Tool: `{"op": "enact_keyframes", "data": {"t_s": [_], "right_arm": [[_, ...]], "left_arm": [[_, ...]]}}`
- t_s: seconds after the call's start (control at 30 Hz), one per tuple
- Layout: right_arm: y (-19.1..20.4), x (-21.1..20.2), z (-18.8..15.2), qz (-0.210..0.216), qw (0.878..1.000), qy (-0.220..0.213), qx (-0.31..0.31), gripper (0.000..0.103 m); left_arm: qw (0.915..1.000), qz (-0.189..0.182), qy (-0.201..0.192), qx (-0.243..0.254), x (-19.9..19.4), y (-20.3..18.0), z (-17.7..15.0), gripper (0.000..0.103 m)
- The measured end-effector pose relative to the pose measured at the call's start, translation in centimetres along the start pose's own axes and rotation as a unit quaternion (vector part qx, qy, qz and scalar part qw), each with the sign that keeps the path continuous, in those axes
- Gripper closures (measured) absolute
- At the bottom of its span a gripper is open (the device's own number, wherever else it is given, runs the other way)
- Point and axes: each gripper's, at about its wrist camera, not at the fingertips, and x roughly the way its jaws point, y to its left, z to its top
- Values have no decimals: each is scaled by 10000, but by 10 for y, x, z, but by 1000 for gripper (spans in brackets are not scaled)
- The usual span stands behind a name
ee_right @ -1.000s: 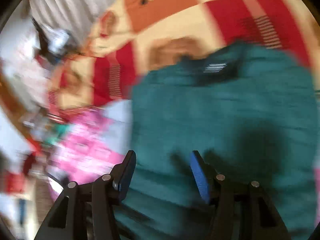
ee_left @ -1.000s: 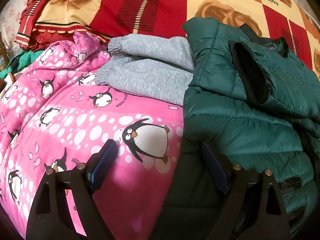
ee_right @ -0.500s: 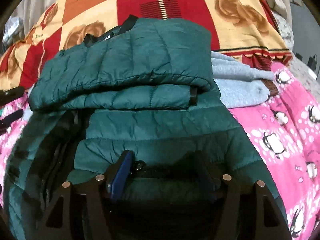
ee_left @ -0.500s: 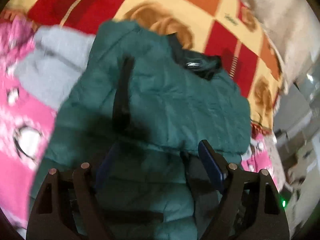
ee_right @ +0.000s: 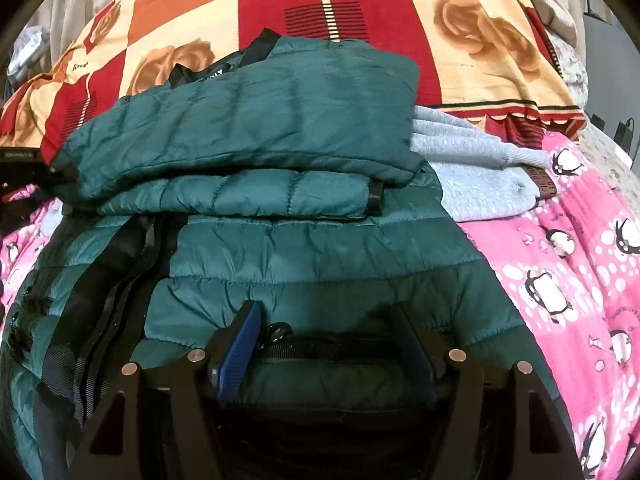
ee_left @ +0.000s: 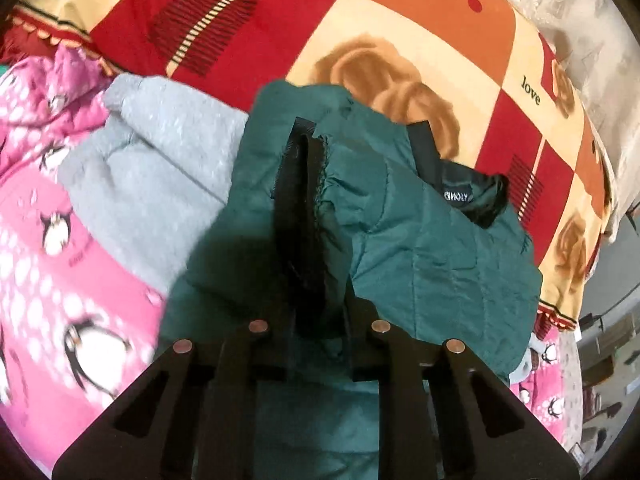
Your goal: Fold large clothes
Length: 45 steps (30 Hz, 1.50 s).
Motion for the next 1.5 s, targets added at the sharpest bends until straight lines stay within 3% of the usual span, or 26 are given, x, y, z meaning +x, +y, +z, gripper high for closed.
{"op": "enact_keyframes", "data": {"t_s": [0.27,0.37,0.5,0.6,0.67,0.77,0.87,0.93,1.03,1.1,1.23,1.27,1.3,1.37,1.43,1.5], "right_arm": [[-1,0,0,-3,10000,2,-1,37],[-1,1,0,0,10000,2,1,37],[-1,0,0,-3,10000,3,-3,37],[-1,0,0,-4,10000,5,-3,36],[-1,0,0,-7,10000,5,-4,36],[-2,0,0,-2,10000,6,2,36],[-10,-4,2,228,9995,18,217,37],[-33,-16,12,609,9940,-155,894,37],[-50,-14,44,909,9883,-300,1186,36],[-64,21,71,1149,9865,81,1161,36],[-81,56,85,1466,9773,477,1455,37],[-82,73,87,1619,9727,757,1481,41],[-81,81,88,1790,9690,895,1452,52],[-74,91,88,1794,9712,1013,1199,59],[-73,92,89,1850,9707,1045,1119,90],[-77,84,88,1875,9722,952,1025,92]], "left_arm": [[9929,344,-190,1125,-10,-14,-5,86],[9896,136,-454,1355,-29,-30,-11,87],[9755,90,-1108,1899,-65,-48,-14,87],[9763,366,-902,1934,-48,-42,-5,87],[9786,604,-290,1947,-15,-30,-7,84],[9823,715,260,1711,13,-11,-17,79],[9869,518,101,1522,6,-2,-22,79],[9846,528,-11,1664,4,-6,-20,79],[9822,530,-207,1790,0,-12,-17,82],[9816,483,-401,1803,-7,-17,-12,84],[9766,500,-722,1964,-18,-29,-4,85],[9762,513,-724,1980,-17,-30,-2,85],[9762,536,-712,1979,-15,-31,0,85],[9780,558,-637,1909,-9,-27,3,85],[9810,546,-549,1781,-5,-19,4,85],[9833,543,-416,1685,-1,-13,1,85]]}}
